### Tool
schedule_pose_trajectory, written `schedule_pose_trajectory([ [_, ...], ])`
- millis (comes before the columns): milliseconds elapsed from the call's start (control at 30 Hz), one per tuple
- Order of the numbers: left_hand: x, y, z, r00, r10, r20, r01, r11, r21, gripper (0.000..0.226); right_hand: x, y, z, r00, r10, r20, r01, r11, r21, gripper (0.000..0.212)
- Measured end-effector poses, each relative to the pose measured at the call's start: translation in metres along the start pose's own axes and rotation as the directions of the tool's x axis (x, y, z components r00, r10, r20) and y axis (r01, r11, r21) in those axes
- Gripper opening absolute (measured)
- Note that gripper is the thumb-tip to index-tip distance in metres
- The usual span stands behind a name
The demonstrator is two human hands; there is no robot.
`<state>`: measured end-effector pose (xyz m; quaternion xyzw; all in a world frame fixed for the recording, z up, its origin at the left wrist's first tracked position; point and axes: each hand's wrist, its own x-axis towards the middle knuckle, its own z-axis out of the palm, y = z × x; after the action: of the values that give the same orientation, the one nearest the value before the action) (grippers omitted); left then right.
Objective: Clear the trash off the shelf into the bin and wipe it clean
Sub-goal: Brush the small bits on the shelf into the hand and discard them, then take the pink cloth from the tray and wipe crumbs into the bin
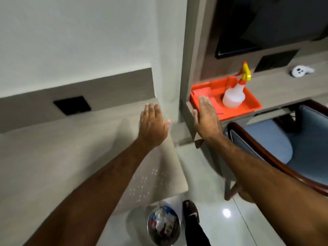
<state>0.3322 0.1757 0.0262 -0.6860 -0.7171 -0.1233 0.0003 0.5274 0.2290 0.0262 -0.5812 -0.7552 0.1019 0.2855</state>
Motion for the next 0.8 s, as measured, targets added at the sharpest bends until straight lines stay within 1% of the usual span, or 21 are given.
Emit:
schedule_pose_trajectory([
  [100, 0.040, -0.001, 0.027, 0.996, -0.049, 0.071, 0.043, 0.996, 0.076, 0.076, 0.058, 0.042, 0.010, 0.996, 0.079, 0.053, -0.078, 0.997, -0.016, 0.056],
  [233, 0.073, -0.004, 0.071, 0.977, -0.129, 0.170, 0.119, 0.990, 0.069, 0.078, 0.109, 0.089, 0.032, 0.980, 0.133, 0.148, -0.127, 0.991, -0.049, 0.055],
  [300, 0.081, -0.007, 0.094, 0.962, -0.170, 0.215, 0.159, 0.985, 0.066, 0.080, 0.128, 0.106, 0.046, 0.966, 0.140, 0.216, -0.130, 0.990, -0.062, 0.048],
  [367, 0.083, -0.011, 0.110, 0.943, -0.217, 0.253, 0.207, 0.976, 0.066, 0.084, 0.141, 0.117, 0.059, 0.950, 0.146, 0.278, -0.129, 0.988, -0.080, 0.035],
  [433, 0.080, -0.015, 0.123, 0.939, -0.238, 0.247, 0.227, 0.971, 0.071, 0.088, 0.144, 0.125, 0.074, 0.929, 0.175, 0.326, -0.151, 0.984, -0.098, 0.029],
  [500, 0.076, -0.019, 0.131, 0.945, -0.245, 0.218, 0.233, 0.969, 0.076, 0.088, 0.140, 0.132, 0.090, 0.929, 0.198, 0.313, -0.157, 0.976, -0.151, 0.026],
  [567, 0.074, -0.023, 0.136, 0.935, -0.271, 0.230, 0.263, 0.963, 0.064, 0.087, 0.135, 0.134, 0.105, 0.945, 0.176, 0.276, -0.114, 0.968, -0.225, 0.018],
  [667, 0.081, -0.021, 0.135, 0.937, -0.249, 0.244, 0.242, 0.968, 0.059, 0.088, 0.144, 0.138, 0.103, 0.962, 0.149, 0.229, -0.074, 0.948, -0.308, 0.014],
  [733, 0.089, -0.019, 0.132, 0.931, -0.232, 0.282, 0.222, 0.973, 0.066, 0.086, 0.155, 0.142, 0.092, 0.955, 0.184, 0.233, -0.111, 0.949, -0.295, 0.015],
  [800, 0.089, -0.016, 0.121, 0.924, -0.241, 0.296, 0.229, 0.970, 0.075, 0.081, 0.154, 0.139, 0.076, 0.965, 0.182, 0.191, -0.140, 0.966, -0.217, 0.019],
])
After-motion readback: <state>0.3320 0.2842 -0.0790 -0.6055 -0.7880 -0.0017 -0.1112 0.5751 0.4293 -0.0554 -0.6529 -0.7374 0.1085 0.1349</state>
